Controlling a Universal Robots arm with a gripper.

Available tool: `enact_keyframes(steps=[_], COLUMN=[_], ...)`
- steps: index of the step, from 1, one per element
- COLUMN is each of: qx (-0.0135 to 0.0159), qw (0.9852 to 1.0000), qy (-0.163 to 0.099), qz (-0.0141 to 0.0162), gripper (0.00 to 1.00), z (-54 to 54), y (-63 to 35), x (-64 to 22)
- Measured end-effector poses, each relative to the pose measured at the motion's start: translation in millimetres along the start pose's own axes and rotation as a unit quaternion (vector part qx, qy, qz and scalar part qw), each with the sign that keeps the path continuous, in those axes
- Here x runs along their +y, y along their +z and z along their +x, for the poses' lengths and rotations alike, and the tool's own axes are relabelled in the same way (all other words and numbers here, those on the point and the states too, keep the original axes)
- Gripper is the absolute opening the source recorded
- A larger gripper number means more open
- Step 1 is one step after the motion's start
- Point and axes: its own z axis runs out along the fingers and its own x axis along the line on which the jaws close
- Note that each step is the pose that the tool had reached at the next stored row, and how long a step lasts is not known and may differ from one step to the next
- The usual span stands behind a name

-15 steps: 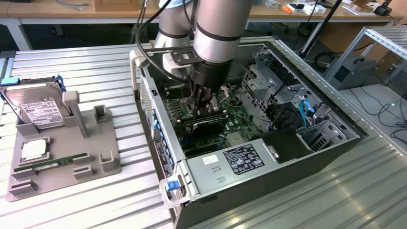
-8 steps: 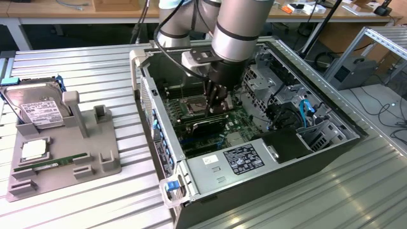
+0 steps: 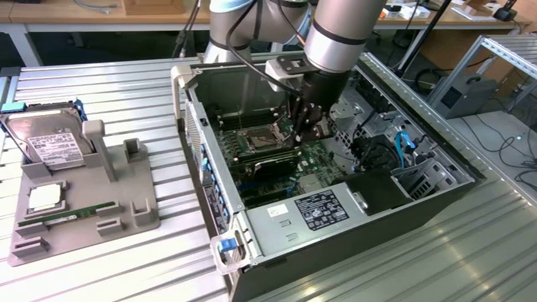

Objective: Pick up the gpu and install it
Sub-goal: 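Insert the gpu into the slot, then press down on the gpu until it lock into place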

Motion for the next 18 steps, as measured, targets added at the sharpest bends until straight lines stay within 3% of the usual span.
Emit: enact_keyframes(steps=[5, 14, 18], qx=[0.0, 0.0, -0.0001], qw=[1.0, 1.0, 1.0], qy=[0.0, 0.0, 0.0], qz=[0.0, 0.0, 0.0001], gripper=[0.11, 0.11, 0.11], z=[-0.2, -0.2, -0.3], y=[-14.1, -14.8, -10.2], x=[-8.7, -8.4, 13.0])
